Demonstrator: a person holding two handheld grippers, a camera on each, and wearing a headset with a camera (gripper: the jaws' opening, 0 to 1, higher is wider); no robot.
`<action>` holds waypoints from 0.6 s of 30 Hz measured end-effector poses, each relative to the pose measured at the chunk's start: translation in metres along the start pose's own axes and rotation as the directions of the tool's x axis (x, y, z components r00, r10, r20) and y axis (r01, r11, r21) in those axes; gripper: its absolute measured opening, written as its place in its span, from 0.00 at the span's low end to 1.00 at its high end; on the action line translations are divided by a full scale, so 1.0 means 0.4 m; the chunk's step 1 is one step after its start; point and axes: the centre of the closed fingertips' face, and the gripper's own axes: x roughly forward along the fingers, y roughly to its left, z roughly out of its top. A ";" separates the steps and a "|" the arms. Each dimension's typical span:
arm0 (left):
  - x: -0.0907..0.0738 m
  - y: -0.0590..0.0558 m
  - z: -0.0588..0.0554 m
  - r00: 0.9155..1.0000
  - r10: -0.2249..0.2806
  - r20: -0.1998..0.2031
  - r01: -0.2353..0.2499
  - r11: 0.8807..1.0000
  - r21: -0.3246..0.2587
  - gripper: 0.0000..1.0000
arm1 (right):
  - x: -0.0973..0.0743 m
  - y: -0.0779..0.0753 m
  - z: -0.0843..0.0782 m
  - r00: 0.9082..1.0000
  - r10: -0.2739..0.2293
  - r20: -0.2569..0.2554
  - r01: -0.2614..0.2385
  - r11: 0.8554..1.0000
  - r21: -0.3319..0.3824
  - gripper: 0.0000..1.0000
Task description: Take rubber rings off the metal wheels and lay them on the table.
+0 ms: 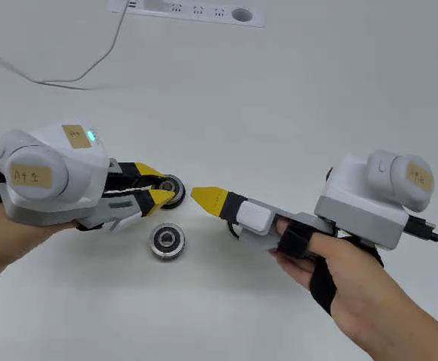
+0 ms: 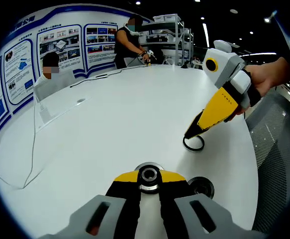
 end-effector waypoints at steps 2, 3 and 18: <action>0.000 0.000 0.000 1.000 -0.002 0.000 0.002 1.000 0.000 0.14 | 0.015 -0.004 0.000 1.000 -0.004 -0.007 0.003 1.000 -0.013 0.29; 0.000 0.000 0.000 1.000 -0.003 -0.001 0.003 1.000 0.004 0.14 | 0.022 -0.006 0.000 1.000 -0.006 -0.012 0.006 1.000 -0.018 0.30; -0.001 0.002 -0.004 1.000 -0.016 -0.005 0.016 0.999 0.043 0.13 | 0.099 -0.031 -0.008 0.998 -0.032 -0.048 0.030 0.998 -0.048 0.50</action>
